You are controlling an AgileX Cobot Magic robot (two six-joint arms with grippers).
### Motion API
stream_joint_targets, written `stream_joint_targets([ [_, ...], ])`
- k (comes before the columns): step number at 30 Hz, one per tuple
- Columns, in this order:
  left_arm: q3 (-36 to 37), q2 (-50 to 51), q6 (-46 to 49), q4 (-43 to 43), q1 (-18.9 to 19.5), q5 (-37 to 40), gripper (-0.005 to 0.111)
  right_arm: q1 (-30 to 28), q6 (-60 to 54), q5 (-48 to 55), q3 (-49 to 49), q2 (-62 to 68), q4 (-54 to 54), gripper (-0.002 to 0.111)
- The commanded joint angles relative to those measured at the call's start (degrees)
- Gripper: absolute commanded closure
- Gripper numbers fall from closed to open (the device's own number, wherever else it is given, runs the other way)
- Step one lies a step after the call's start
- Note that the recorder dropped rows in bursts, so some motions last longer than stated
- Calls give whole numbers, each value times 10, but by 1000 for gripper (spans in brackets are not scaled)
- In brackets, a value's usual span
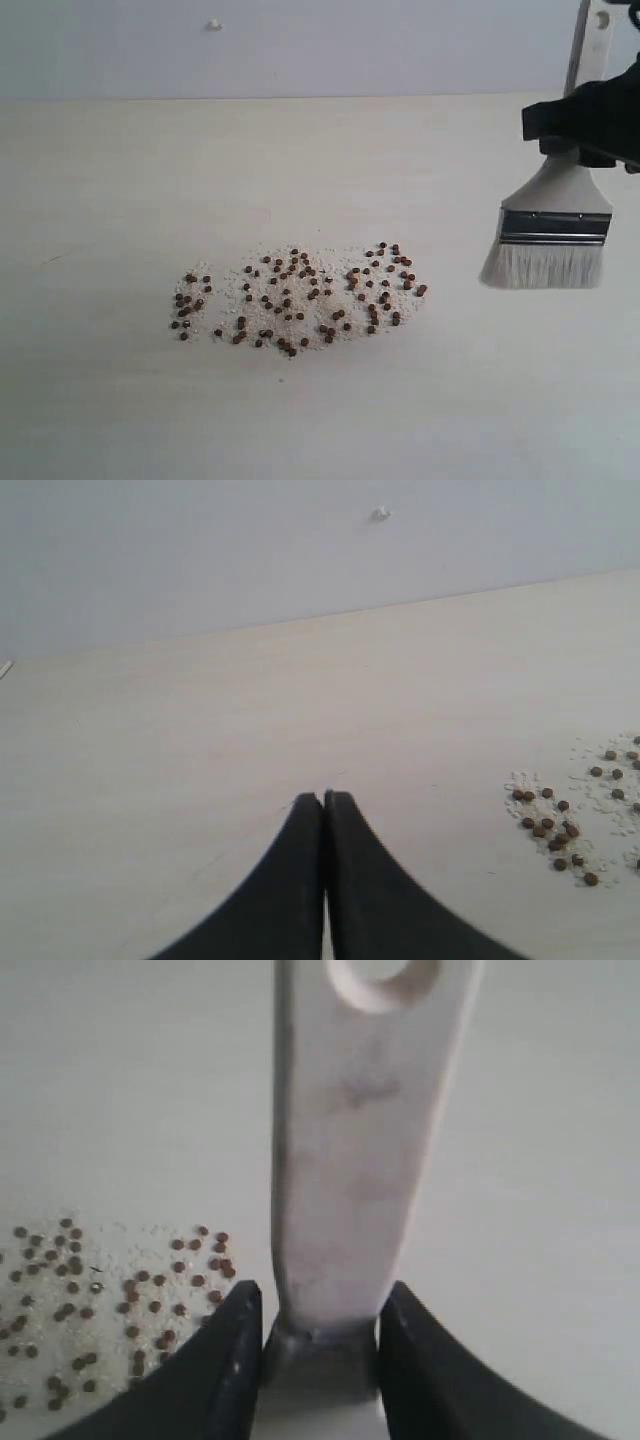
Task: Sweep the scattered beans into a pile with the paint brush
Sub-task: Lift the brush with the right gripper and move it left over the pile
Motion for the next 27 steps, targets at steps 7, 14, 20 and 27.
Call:
stream_joint_targets([
  [7, -3, -4, -2, -2, -3, -3, 107, -1, -267, -19, 1, -95, 264, 108],
  [14, -3, -4, -2, -2, -3, -3, 107, -1, -396, -3, 1, -97, 381, 108],
  [20, -3, -4, -2, -2, -3, -3, 107, -1, -448, 12, 1, -97, 426, 108],
  [27, -3, -4, 47, 96, -3, -21, 107, -1, -481, 13, 1, -97, 449, 108],
])
